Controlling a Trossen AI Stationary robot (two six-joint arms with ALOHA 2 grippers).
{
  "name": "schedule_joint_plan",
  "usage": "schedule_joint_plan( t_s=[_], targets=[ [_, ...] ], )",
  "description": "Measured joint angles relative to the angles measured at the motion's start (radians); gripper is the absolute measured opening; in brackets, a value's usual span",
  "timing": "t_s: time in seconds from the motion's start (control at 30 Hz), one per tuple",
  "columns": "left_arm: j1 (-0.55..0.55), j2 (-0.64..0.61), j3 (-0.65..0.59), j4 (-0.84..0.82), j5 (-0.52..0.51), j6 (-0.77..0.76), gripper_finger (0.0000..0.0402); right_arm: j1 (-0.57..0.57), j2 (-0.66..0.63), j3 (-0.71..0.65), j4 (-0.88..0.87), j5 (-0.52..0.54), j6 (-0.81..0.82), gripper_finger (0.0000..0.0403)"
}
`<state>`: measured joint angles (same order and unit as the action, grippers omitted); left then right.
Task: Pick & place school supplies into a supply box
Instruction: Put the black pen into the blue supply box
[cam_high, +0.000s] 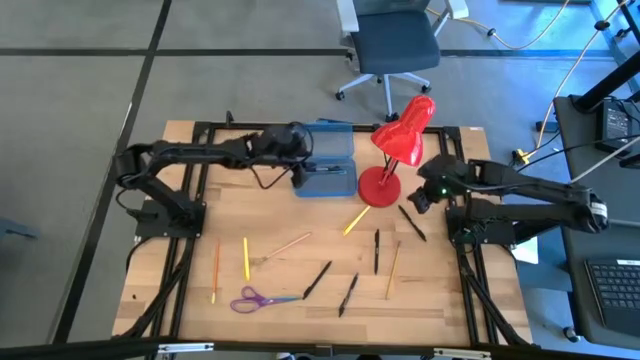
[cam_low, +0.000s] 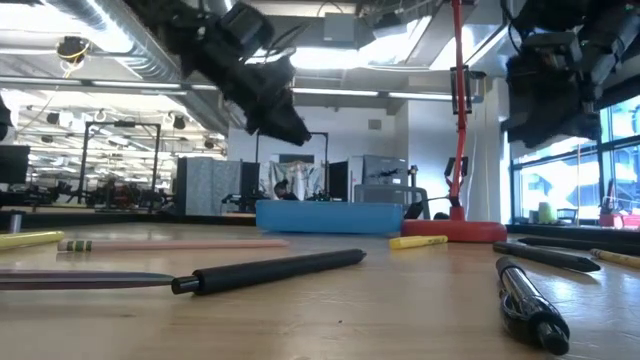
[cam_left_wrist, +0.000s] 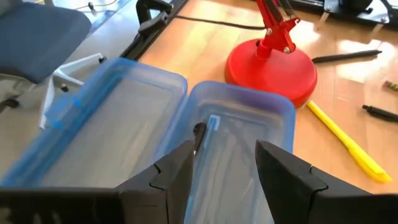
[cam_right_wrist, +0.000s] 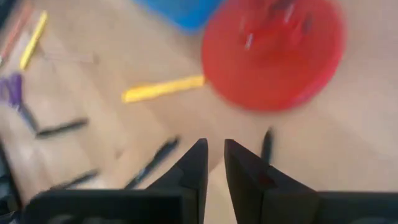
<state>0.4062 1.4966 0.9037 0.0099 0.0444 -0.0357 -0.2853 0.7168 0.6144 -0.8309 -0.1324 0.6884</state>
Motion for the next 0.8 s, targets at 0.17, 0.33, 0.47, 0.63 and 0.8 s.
schedule_joint_plan(
  t_s=[0.17, 0.33, 0.47, 0.63, 0.8],
  targets=[
    [0.000, -0.004, -0.104, 0.130, 0.015, -0.040, 0.0161, 0.057, 0.035, 0.000, 0.006, -0.008, 0.079, 0.0059],
    [-0.002, -0.004, -0.162, 0.246, 0.040, -0.059, 0.0164, 0.102, 0.052, 0.000, 0.019, -0.002, 0.120, 0.0059],
    [-0.002, -0.004, -0.176, 0.315, 0.040, -0.059, 0.0164, 0.134, 0.069, 0.000, 0.016, 0.007, 0.164, 0.0071],
    [-0.016, -0.004, -0.178, 0.384, 0.040, -0.057, 0.0161, 0.173, 0.120, 0.000, -0.023, 0.030, 0.249, 0.0129],
    [-0.042, -0.004, -0.178, 0.383, 0.040, -0.056, 0.0165, 0.206, 0.185, 0.000, -0.070, 0.022, 0.313, 0.0186]
  ],
)
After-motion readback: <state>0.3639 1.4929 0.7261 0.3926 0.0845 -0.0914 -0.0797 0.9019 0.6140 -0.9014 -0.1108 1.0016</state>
